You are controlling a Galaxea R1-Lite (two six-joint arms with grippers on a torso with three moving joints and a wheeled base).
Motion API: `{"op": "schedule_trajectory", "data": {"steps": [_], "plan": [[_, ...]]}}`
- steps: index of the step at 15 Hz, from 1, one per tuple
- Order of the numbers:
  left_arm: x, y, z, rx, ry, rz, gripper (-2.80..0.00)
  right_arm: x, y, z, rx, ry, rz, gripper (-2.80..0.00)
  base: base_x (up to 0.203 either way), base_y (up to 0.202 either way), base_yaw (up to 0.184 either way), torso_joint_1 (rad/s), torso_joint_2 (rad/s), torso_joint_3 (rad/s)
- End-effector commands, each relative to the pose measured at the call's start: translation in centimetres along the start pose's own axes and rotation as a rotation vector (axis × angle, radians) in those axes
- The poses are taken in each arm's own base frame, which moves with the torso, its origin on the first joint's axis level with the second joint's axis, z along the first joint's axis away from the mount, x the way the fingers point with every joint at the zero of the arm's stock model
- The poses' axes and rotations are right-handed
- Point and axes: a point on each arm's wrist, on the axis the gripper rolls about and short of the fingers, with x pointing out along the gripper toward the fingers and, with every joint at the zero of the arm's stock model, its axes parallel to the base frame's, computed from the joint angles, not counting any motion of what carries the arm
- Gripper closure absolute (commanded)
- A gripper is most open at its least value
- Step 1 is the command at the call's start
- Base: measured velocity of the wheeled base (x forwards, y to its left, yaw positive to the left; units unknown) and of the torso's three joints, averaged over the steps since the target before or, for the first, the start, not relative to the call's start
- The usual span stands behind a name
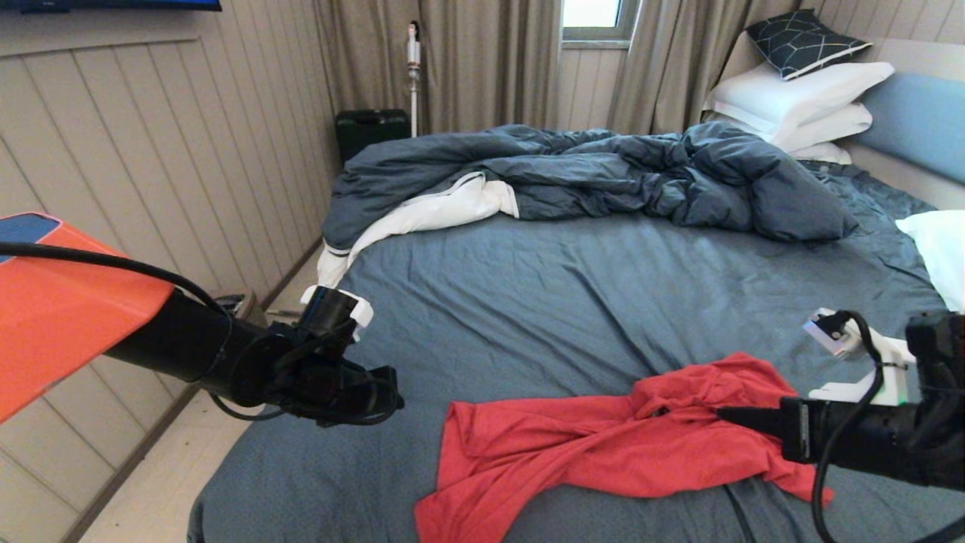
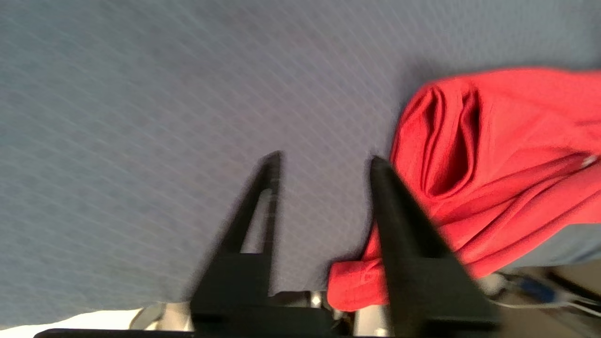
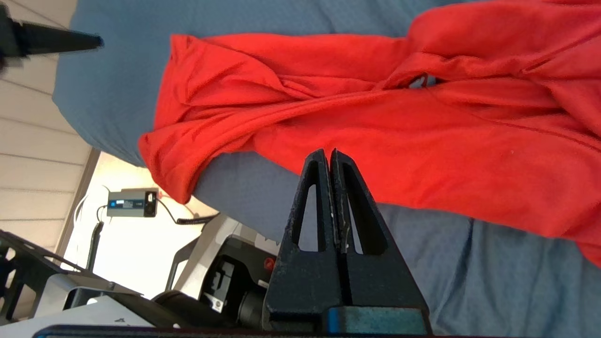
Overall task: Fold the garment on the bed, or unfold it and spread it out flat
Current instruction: Unford the red T-shirt
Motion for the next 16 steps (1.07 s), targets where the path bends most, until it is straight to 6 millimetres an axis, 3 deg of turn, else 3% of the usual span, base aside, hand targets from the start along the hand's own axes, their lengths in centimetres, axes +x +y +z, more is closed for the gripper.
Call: {"op": "schedule_trajectory", "data": {"steps": [1,12,16], "plan": [[0.0,-0.9,-0.6,0.023,-0.003,0.007,-2.8,-0.1,0.0,0.1,0.0,-0.006,0.001,0.0,0.0,0.0,0.0,0.0,0.0,0.0],[2.7,-7.7,-3.4,0.246,-0.005,0.031,-2.8,-1.2,-1.4,0.5,0.032,-0.046,0.002,0.0,0.0,0.0,0.0,0.0,0.0,0.0],[3.8,-9.4,-3.2,0.304,0.004,0.095,-2.8,-1.6,-1.8,0.5,0.045,-0.056,0.011,0.0,0.0,0.0,0.0,0.0,0.0,0.0]]}}
